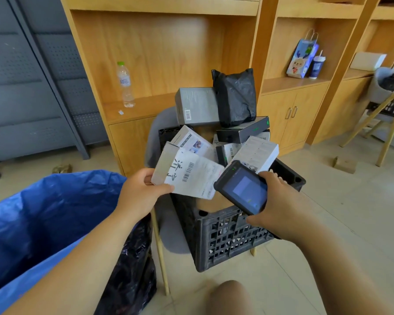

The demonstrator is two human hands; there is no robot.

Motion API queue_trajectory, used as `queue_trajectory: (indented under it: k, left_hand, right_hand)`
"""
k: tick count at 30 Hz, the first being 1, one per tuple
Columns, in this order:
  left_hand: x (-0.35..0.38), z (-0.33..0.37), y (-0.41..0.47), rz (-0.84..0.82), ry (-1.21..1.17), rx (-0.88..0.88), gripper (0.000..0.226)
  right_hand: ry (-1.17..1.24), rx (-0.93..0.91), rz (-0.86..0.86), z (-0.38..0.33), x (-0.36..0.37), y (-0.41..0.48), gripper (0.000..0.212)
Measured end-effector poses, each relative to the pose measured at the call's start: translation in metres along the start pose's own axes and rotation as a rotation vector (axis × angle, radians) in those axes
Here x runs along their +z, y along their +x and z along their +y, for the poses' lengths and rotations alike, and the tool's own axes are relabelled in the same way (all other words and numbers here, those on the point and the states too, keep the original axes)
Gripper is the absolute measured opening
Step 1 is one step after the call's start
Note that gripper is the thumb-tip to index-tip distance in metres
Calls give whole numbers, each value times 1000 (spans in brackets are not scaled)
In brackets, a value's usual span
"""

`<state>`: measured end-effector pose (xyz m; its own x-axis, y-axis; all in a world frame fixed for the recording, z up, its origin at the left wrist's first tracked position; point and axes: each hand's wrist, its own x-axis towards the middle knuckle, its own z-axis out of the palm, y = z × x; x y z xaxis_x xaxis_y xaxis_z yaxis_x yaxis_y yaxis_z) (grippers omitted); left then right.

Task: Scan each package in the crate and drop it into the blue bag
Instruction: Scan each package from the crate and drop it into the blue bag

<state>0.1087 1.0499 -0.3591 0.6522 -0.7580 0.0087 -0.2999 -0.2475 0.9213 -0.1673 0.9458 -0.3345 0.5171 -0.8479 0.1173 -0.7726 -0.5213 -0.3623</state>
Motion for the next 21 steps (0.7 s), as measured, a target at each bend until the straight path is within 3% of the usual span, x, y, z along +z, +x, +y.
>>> queue_trajectory:
  k: [7,21]
  left_hand:
    - [-24,-6,-14,226,-9,89,40]
    - [-41,-19,-24,310,8,169,41]
  right_hand:
    - [-80,-118,-44,-27,2,6,85]
    - [-168,-149,-28,-47,3,3,87]
